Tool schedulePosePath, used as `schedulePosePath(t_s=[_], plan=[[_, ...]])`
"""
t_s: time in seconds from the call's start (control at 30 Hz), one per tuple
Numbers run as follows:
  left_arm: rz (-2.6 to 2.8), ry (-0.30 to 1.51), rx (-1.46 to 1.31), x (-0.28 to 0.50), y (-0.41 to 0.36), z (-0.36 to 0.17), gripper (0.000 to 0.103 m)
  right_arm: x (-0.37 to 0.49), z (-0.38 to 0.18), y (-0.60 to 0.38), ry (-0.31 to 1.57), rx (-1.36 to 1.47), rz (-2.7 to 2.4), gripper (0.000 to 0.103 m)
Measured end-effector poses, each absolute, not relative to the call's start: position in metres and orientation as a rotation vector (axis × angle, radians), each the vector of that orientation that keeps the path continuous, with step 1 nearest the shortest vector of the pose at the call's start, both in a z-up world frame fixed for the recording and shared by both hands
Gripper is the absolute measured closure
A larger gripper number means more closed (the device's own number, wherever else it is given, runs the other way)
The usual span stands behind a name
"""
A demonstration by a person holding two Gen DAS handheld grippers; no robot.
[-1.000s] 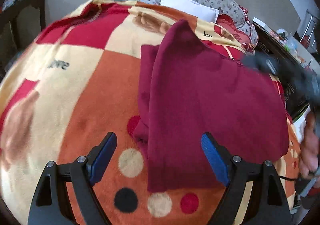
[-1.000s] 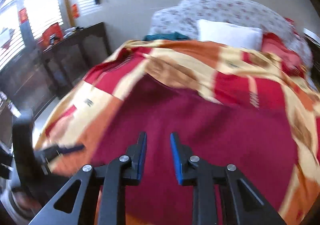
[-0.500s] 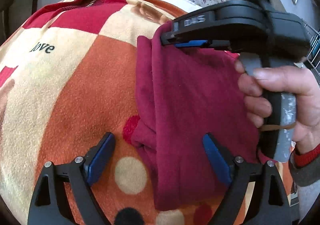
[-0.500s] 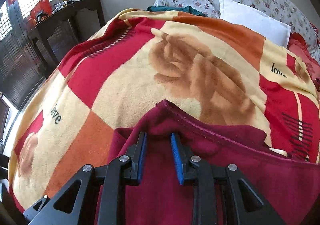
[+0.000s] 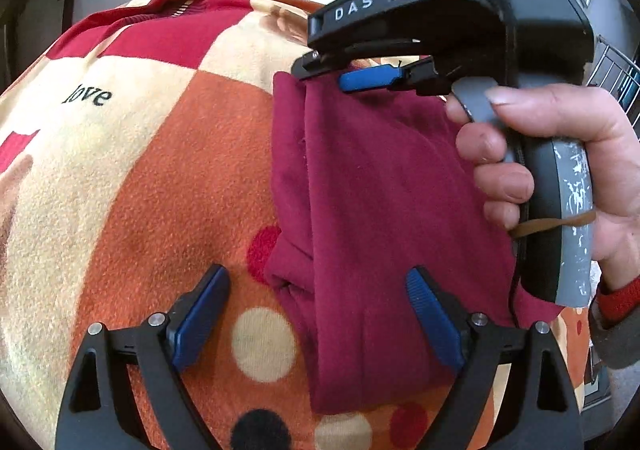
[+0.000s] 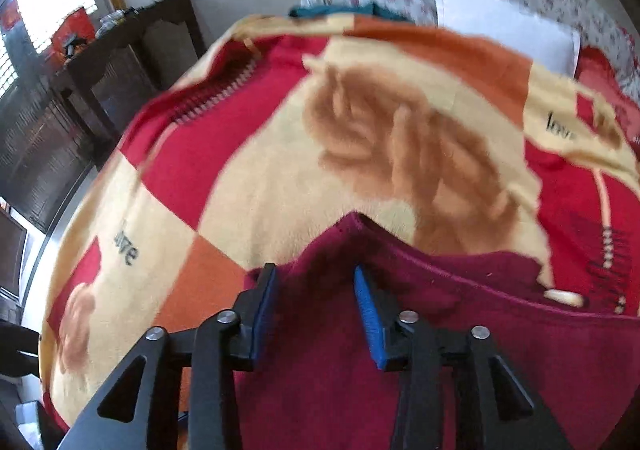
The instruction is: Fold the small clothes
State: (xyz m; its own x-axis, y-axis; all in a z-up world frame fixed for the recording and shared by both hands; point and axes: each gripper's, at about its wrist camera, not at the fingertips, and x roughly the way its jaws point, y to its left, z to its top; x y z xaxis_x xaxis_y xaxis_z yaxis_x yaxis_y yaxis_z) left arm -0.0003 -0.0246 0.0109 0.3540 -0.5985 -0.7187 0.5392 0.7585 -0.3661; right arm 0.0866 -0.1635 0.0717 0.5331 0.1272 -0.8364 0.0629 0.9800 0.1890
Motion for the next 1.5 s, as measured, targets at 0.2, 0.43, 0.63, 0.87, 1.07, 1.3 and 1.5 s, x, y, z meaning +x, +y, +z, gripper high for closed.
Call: schedulePosePath(t_s=[0.2,0.43,0.63,0.87,1.07,1.3,1.5], plan=[[-0.737,0.952,-0.059,-0.005,-0.025,0.013,0.013,0.072,0.089,-0.155,1.023,0.191,0.06,0.042],[-0.736,0.957,-0.065,-0.006,-0.024,0.013,0.013,0.063,0.088,-0.138,1.059,0.13,0.062,0.026],[-0.708,0.971,-0.04,-0.007,-0.028,0.018,0.013,0.045,0.097,-0.148,1.045,0.138,0.053,0.026],[-0.703,0.971,-0.031,-0.005,-0.03,0.018,0.013,0.035,0.103,-0.156,1.03,0.189,0.063,0.022],[-0.709,0.961,-0.01,-0.006,-0.026,0.019,0.013,0.046,0.094,-0.145,1.042,0.193,0.067,0.02],[-0.764,0.996,-0.046,0.005,-0.006,0.018,0.013,0.067,0.075,-0.128,1.099,0.114,0.03,0.017],[-0.773,0.996,-0.061,0.008,-0.003,0.017,0.013,0.084,0.054,-0.116,1.151,0.033,0.007,0.009]])
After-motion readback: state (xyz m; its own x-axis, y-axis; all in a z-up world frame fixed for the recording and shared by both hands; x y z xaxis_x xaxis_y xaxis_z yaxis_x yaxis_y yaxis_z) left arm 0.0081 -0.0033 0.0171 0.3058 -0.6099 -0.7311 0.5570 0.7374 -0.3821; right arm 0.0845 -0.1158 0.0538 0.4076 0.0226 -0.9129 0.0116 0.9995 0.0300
